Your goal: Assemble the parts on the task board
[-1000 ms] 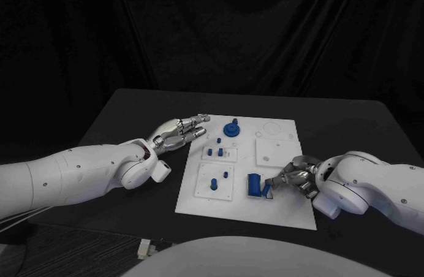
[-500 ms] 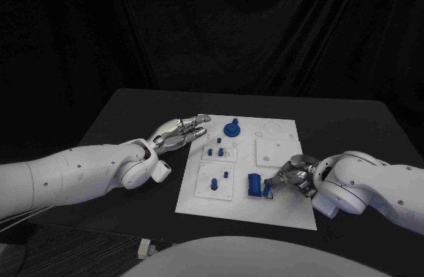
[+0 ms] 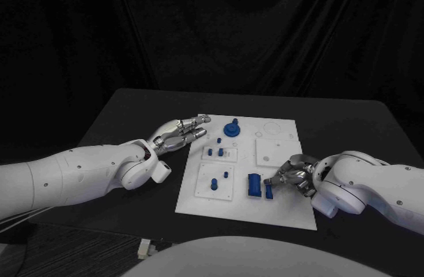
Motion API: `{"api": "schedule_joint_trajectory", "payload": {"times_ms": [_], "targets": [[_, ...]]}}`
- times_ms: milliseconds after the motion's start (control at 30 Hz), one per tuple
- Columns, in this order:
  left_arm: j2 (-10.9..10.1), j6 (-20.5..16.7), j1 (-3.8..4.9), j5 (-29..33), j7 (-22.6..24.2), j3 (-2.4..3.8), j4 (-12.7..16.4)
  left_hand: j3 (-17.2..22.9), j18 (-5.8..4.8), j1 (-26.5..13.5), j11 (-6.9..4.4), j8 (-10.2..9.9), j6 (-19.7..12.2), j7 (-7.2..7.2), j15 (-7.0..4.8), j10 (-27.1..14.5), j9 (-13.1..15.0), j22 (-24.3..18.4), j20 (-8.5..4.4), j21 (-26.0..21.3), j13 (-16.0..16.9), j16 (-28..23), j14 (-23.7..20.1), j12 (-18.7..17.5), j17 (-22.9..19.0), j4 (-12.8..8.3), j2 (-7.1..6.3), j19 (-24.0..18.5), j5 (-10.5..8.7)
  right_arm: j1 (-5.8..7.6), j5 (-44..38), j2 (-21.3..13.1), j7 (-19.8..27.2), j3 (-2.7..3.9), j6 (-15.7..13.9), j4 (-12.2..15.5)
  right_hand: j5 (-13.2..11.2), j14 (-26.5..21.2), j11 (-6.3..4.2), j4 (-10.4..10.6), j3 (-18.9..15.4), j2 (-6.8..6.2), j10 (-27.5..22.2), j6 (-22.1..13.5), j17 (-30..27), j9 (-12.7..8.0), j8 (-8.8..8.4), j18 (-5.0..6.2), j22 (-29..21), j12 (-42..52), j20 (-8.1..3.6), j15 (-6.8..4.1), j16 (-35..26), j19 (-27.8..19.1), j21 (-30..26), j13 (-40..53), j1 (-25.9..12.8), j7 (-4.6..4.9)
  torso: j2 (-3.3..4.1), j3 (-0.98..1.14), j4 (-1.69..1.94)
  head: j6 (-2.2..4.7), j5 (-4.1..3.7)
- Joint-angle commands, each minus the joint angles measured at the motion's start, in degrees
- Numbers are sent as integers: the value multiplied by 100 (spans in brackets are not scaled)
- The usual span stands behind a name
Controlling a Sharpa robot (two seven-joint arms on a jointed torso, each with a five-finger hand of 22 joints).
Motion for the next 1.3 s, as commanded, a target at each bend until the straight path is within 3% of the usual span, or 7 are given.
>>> {"api": "schedule_joint_trajectory", "payload": {"times_ms": [33, 367, 467, 700, 833, 1200, 1300], "targets": [[12, 65, -11, 9, 521, 5, 6, 20, 69, 55, 10, 18, -6, 47, 34, -15, 7, 9, 58, 28, 3, -15, -9, -14, -7, 1, 16, 0, 22, -17, -39, -2, -74, 1, -9, 17, 38, 495, -49, -32, 18, 20, 597, -47, 1030, 19, 31, 50, 1199, 20, -30, -41, -24, 186, -24, 1509, 23, 15, 1, 0, 0, 0, -2], [14, 79, -24, 9, 512, 5, -2, 20, 69, 55, 10, 18, -6, 47, 34, -15, 7, 9, 58, 28, 3, -15, -9, -14, -7, 1, 16, 0, 22, -18, -38, -12, -73, 1, -5, 25, 177, 496, -56, -52, 57, 2, 597, -129, 1033, 142, 140, 50, 1200, 20, -38, -49, -23, 189, -23, 1509, 26, 8, -2, 0, -4, 0, 7], [16, 81, -27, 9, 510, 5, -3, 20, 69, 55, 10, 18, -6, 47, 34, -15, 7, 9, 58, 28, 3, -15, -9, -14, -7, 1, 16, 0, 22, -19, -38, -11, -73, 1, 5, 25, -281, 496, -51, -6, 16, -15, 597, -161, 1032, 213, 205, 48, 1201, 20, -36, -43, -24, 191, -22, 1509, -58, 16, -2, 1, -3, 0, 13], [11, 76, -31, 9, 516, 5, 0, 30, 66, 65, 13, 17, -4, 51, 46, -17, 7, 10, 59, 29, 2, -15, -8, -19, -6, 0, 19, 2, 28, -19, -190, -50, -70, 1, 6, 54, -1859, 496, -24, 413, -246, -238, 597, -257, 1034, 417, 384, 47, 1203, 20, -12, -20, -23, 195, -19, 1509, -506, 44, -3, 0, -1, 0, 18], [5, 70, -33, 9, 522, 5, 5, 30, 66, 65, 13, 17, -4, 51, 46, -17, 7, 10, 59, 29, 2, -15, -8, -19, -6, 0, 19, 2, 28, -19, -334, -110, -64, 1, -22, 103, -2213, 493, -17, 1157, -205, -736, 597, -582, 1022, 797, 719, 44, 1207, 20, -12, -19, -28, 200, -11, 1509, -641, 53, -4, 0, -2, 0, 26], [-17, 59, -34, 9, 532, 5, 19, 32, 66, 67, 14, 18, 1, 52, 47, -18, 7, 9, 58, 28, 2, -16, -10, -21, -7, 1, 20, 1, 28, -17, -578, -454, 90, 3, -559, 443, -2206, 514, -37, 1167, -670, -622, 597, -885, 1119, 1271, 1257, 28, 1231, 20, -21, -30, 14, 237, 58, 1509, -1023, 26, -5, 0, -3, 0, 45], [-25, 48, -34, 9, 550, 5, 28, 35, 64, 70, 17, 19, 9, 55, 46, -15, 8, 8, 57, 28, 3, -16, -10, -10, -7, 2, 20, 1, 28, -14, -715, -621, 382, 3, -856, 621, -2086, 533, -66, 1155, -737, -315, 597, -865, 1211, 1376, 1426, 4, 1265, 20, -39, -51, 53, 284, 161, 1509, -1177, -8, -6, 0, -5, 0, 60]]}}
